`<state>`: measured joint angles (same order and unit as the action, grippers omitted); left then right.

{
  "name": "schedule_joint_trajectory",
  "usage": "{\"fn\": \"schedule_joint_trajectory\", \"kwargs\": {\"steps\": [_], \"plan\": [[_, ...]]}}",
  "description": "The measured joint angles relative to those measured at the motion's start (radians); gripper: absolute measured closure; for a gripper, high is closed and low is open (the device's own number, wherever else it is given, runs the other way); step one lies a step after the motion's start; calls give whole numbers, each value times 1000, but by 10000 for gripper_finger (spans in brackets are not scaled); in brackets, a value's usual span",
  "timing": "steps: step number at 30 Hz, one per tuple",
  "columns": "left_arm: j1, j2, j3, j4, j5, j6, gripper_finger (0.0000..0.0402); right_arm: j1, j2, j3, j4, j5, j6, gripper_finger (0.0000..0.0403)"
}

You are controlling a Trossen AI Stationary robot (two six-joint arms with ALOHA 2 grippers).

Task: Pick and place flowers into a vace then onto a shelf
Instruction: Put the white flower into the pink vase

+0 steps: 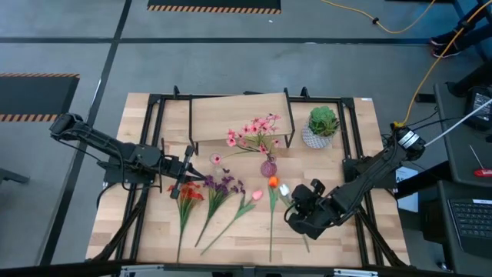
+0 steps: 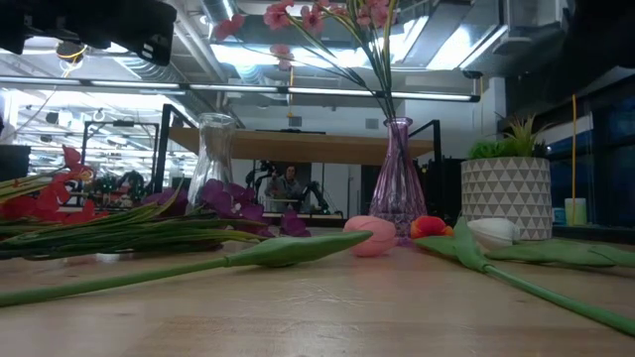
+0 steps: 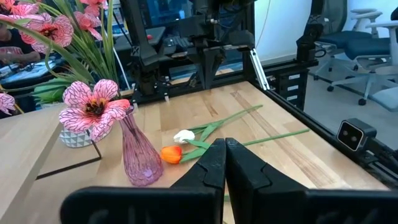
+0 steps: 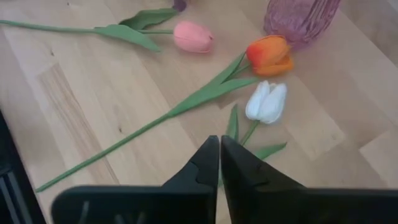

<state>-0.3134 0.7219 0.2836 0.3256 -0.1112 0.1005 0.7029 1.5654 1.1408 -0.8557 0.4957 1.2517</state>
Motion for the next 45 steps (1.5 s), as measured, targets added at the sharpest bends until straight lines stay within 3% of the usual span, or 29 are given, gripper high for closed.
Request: {"fn": "schedule_joint_trajectory", "kwargs": {"steps": [19,35,45], "plan": [[1,0,0,-1,0,0,398,-1,19,-1,-3,11,-22,261],[1,0,0,-8,0,-11,398,-2,179,-1,-21,-159,151,256],[1,0,0,-9,0,-11,398,-7,217,-1,56,-169,162,256]]}}
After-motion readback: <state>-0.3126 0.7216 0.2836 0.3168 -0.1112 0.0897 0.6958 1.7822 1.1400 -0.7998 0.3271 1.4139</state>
